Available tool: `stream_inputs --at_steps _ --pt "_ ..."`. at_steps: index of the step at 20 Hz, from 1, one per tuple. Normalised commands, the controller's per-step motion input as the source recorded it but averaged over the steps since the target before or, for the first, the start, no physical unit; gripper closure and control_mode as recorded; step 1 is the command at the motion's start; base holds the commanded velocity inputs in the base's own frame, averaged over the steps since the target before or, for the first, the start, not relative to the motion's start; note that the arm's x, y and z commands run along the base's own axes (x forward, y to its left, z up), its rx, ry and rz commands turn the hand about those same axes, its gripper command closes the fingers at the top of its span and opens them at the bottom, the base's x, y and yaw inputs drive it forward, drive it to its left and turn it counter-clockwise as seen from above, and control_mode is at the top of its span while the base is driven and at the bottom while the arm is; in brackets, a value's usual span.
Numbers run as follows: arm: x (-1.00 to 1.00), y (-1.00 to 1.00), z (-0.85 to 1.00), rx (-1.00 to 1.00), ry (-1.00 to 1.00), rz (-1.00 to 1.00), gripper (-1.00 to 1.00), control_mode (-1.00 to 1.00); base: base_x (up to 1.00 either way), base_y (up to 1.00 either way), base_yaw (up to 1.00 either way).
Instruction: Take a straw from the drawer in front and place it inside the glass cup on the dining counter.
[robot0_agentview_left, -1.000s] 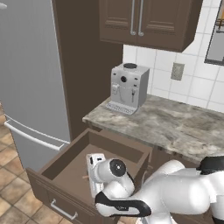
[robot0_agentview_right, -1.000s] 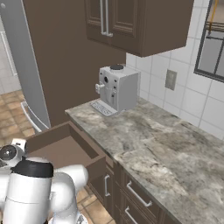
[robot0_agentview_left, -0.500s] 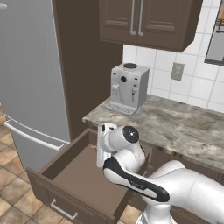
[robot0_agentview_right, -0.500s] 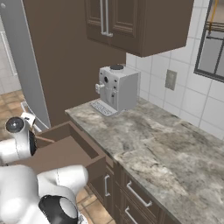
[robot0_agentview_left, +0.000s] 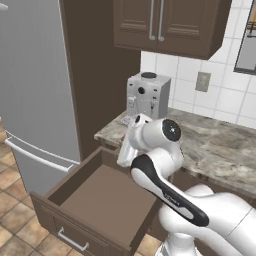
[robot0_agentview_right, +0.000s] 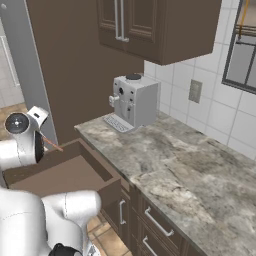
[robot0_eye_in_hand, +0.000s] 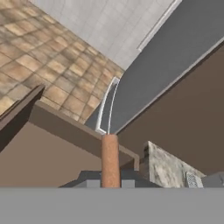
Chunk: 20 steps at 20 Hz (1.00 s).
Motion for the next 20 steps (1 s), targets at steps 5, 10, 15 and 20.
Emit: stream_inputs --at_steps 5,10,15,20 --pt "0.0 -0.34 1.0 0.14 0.1 -0.19 1.0 -1.0 0.0 0.0 0.0" --pt "-0.24 -0.43 0.68 0.14 0.19 -0.21 1.0 -1.0 0.0 0.0 0.0" --pt "-0.42 -0.48 0.4 0.17 0.2 -0.23 1.0 -1.0 0.0 0.0 0.0" --pt "-0.33 -0.6 0.23 0.15 0.15 -0.18 1.0 -1.0 0.0 0.0 0.0"
